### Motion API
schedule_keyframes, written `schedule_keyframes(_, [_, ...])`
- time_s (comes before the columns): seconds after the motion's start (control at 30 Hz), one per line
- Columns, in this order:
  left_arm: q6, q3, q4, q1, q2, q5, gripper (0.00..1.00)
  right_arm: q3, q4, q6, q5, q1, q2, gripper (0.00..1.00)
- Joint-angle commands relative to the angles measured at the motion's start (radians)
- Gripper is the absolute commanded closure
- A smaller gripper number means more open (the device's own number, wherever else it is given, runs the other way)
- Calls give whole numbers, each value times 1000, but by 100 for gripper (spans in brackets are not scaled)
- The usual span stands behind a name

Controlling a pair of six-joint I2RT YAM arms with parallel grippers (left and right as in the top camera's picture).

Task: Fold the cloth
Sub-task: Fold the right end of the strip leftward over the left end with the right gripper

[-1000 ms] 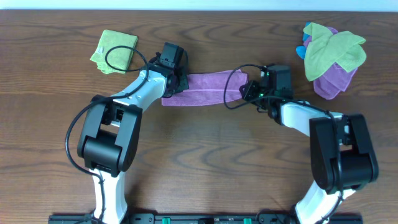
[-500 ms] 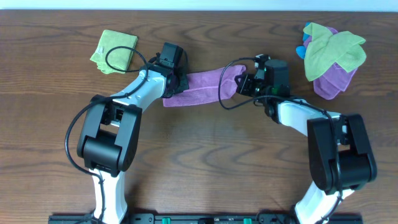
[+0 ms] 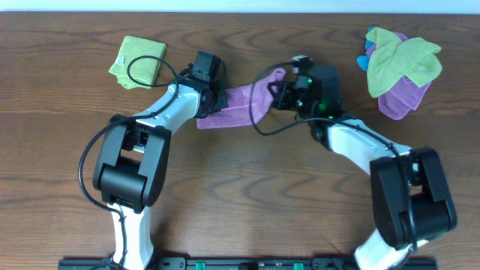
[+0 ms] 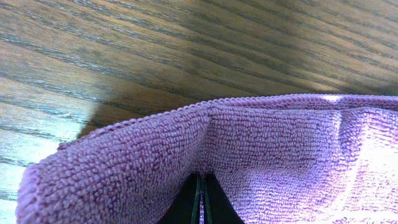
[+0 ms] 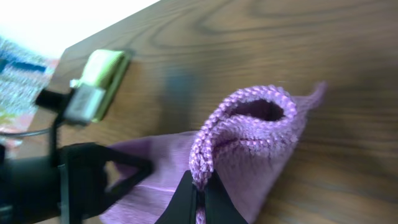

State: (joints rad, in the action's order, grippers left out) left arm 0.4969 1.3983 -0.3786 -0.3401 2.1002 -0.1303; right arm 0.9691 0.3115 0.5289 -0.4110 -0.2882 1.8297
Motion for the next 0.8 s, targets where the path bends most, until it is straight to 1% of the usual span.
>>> schedule_keyframes(0.0, [1, 8, -14, 1, 5, -20, 94, 49, 3, -23, -6, -50, -21, 99])
schedule_keyframes(0.23, [-2, 37, -44, 1, -2, -20, 94, 72, 2, -30, 5, -115, -21, 99])
schedule_keyframes(0.43, [-48, 141, -166, 2, -22, 0, 94, 72, -5, -56, 19, -139, -21, 99])
schedule_keyframes(0.57, [-48, 208, -257, 13, -25, 34, 94, 72, -10, -79, 19, -139, -21, 99])
schedule_keyframes(0.67, [-48, 262, -322, 46, -25, 34, 94, 72, -16, -98, 18, -139, -21, 99])
schedule_keyframes(0.77, [-48, 299, -354, 85, -29, 34, 94, 72, -16, -120, 18, -145, -21, 99])
